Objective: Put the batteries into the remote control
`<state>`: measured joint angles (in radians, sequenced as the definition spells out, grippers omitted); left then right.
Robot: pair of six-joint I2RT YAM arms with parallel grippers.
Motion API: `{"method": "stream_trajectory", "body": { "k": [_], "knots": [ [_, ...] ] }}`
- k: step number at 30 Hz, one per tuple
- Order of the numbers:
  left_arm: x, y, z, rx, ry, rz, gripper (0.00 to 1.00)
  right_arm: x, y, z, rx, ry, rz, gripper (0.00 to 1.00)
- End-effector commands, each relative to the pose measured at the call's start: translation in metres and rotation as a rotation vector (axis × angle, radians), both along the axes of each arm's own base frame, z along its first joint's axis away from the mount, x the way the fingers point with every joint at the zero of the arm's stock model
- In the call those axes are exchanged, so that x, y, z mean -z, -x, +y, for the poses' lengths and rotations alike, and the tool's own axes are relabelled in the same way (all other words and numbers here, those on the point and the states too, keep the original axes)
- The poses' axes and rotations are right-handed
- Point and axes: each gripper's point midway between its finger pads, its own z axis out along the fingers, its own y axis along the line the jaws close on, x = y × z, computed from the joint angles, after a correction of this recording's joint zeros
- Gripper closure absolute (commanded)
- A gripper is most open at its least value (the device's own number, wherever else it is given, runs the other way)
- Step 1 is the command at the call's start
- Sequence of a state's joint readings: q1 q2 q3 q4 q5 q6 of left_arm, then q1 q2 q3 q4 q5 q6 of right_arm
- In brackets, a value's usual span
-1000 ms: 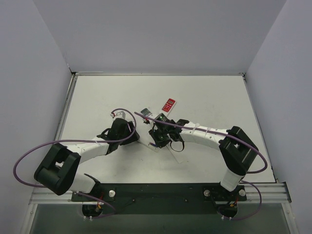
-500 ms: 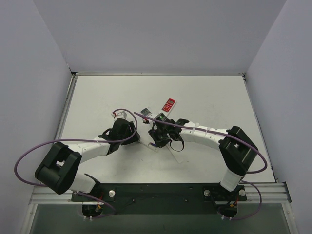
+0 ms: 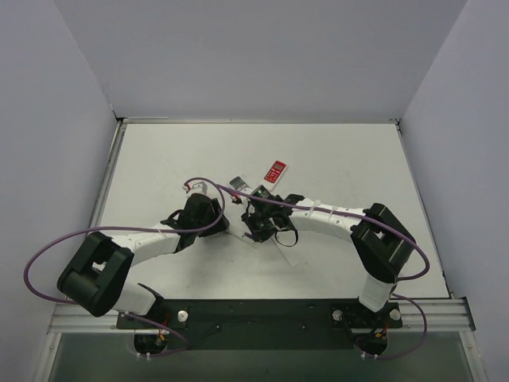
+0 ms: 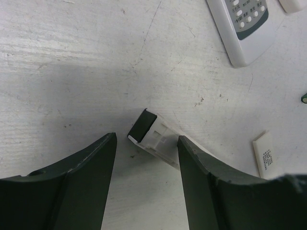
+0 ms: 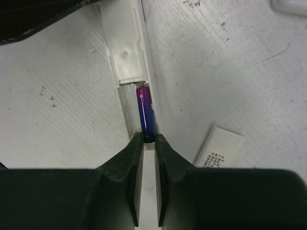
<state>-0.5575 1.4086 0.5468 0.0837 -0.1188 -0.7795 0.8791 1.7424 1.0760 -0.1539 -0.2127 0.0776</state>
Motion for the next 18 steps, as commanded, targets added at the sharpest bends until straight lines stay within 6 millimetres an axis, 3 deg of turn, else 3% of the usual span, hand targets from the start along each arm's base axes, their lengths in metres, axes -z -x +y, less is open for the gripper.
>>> {"method": "stream_trajectory", "body": {
  "k": [1, 8, 18],
  "knots": [
    [-0.001, -0.002, -0.005, 0.011, -0.005, 0.004, 0.37, -0.002, 0.001, 0.004, -0.016, 0.009, 0.001, 0.95],
    [-0.001, -0.001, -0.006, 0.016, -0.002, 0.006, 0.37, 0.003, -0.002, 0.002, -0.002, 0.03, -0.003, 1.0],
    [0.001, 0.001, -0.01, 0.022, 0.008, 0.015, 0.37, 0.019, -0.008, -0.001, 0.014, 0.095, -0.038, 1.0]
  ]
}}
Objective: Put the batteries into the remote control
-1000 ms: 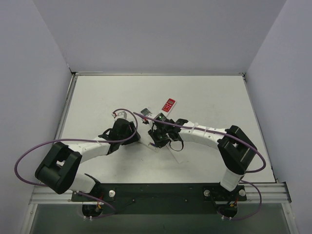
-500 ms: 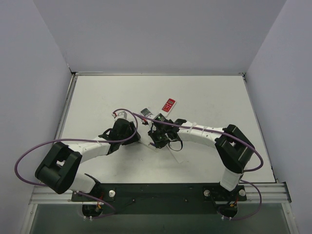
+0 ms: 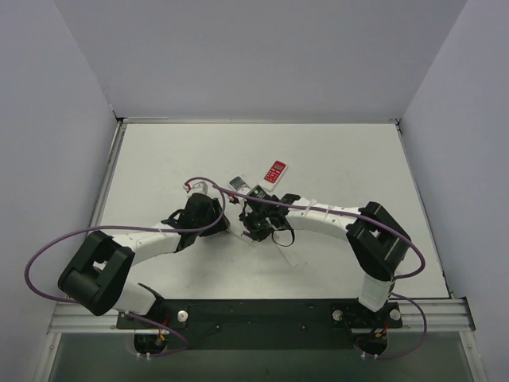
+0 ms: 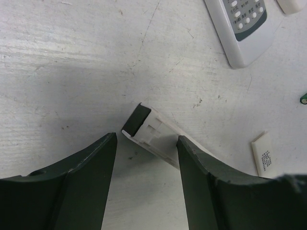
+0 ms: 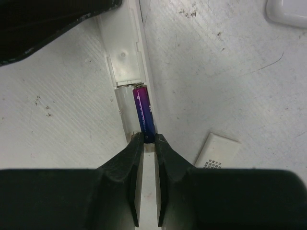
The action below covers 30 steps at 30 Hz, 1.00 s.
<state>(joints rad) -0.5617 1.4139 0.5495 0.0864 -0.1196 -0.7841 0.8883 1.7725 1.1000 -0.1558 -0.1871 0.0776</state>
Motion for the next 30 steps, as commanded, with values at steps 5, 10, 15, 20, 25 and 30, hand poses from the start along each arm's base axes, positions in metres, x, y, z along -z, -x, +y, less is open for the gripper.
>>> {"method": "stream_trajectory", "body": {
  "k": [5, 10, 15, 20, 25, 30],
  "knots": [
    [0.0, 0.001, -0.008, 0.017, 0.01, 0.014, 0.37, 0.022, -0.005, -0.009, 0.028, 0.122, -0.042, 1.0],
    [0.003, 0.002, -0.006, 0.009, 0.005, 0.023, 0.37, 0.019, -0.007, -0.015, 0.057, 0.152, -0.066, 0.96],
    [0.004, 0.003, -0.005, 0.002, 0.002, 0.026, 0.37, 0.004, -0.006, -0.011, 0.06, 0.115, -0.079, 0.88],
    [0.003, 0.002, -0.004, -0.007, 0.003, 0.022, 0.37, -0.019, -0.007, -0.004, 0.064, 0.05, -0.093, 0.82],
    [0.002, 0.001, -0.002, -0.015, 0.0, 0.016, 0.37, -0.037, -0.006, 0.003, 0.066, -0.003, -0.102, 0.77],
    [0.004, 0.002, -0.001, -0.015, -0.005, 0.019, 0.37, -0.052, -0.006, 0.004, 0.078, -0.051, -0.115, 0.74]
  ]
}}
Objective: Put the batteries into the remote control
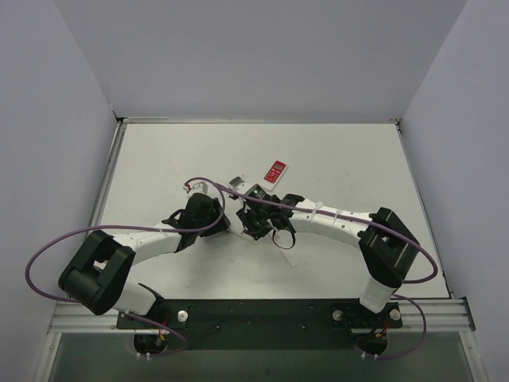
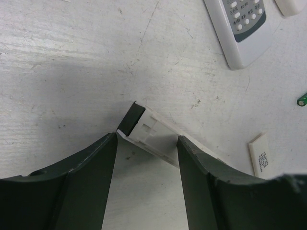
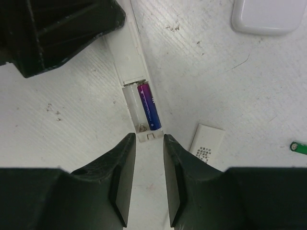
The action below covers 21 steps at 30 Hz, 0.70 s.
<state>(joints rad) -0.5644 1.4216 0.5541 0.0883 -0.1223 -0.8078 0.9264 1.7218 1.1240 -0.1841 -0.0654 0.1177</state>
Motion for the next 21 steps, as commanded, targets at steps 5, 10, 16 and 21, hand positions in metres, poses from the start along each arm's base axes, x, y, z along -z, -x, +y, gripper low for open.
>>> {"method": "stream_trajectory", "body": {
  "k": [5, 10, 16, 21],
  "knots": [
    [0.003, 0.003, 0.001, 0.002, -0.016, 0.012, 0.37, -0.024, -0.004, 0.001, 0.07, -0.14, 0.025, 0.75],
    [0.002, 0.003, 0.0, 0.004, -0.012, 0.013, 0.37, -0.012, -0.006, 0.003, 0.126, -0.253, 0.126, 0.76],
    [0.002, 0.003, 0.0, 0.003, -0.008, 0.013, 0.37, 0.001, -0.008, 0.006, 0.164, -0.336, 0.214, 0.81],
    [0.002, 0.004, 0.0, 0.004, -0.007, 0.013, 0.36, 0.01, -0.008, 0.006, 0.168, -0.361, 0.261, 0.83]
  ]
}}
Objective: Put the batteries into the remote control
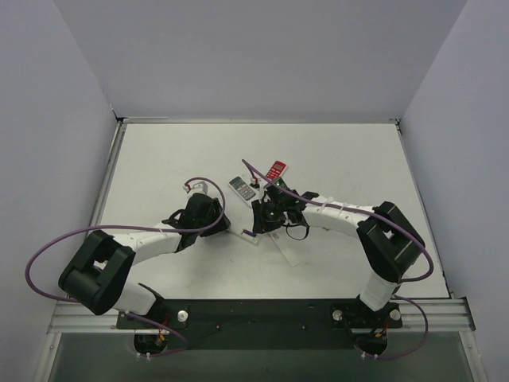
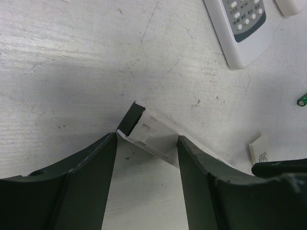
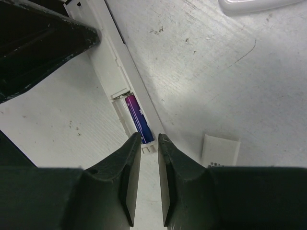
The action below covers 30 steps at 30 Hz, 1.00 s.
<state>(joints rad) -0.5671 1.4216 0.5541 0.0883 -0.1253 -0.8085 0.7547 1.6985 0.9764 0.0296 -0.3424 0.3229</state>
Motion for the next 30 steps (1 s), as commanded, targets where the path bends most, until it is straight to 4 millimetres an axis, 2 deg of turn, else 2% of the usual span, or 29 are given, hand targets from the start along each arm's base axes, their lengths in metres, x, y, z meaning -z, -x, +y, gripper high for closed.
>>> {"method": "stream_trajectory", "body": {
  "k": [1, 17, 30],
  "knots": [
    [0.001, 0.003, 0.0, 0.003, -0.004, 0.013, 0.37, -0.001, 0.003, 0.012, -0.01, -0.088, 0.05, 0.84],
    [0.004, 0.004, -0.001, 0.006, -0.005, 0.022, 0.37, 0.036, 0.011, -0.008, -0.008, 0.02, 0.092, 0.91],
    [0.005, 0.006, 0.0, -0.003, 0.007, 0.028, 0.37, 0.068, 0.034, -0.033, -0.047, 0.121, 0.082, 0.92]
  ]
}}
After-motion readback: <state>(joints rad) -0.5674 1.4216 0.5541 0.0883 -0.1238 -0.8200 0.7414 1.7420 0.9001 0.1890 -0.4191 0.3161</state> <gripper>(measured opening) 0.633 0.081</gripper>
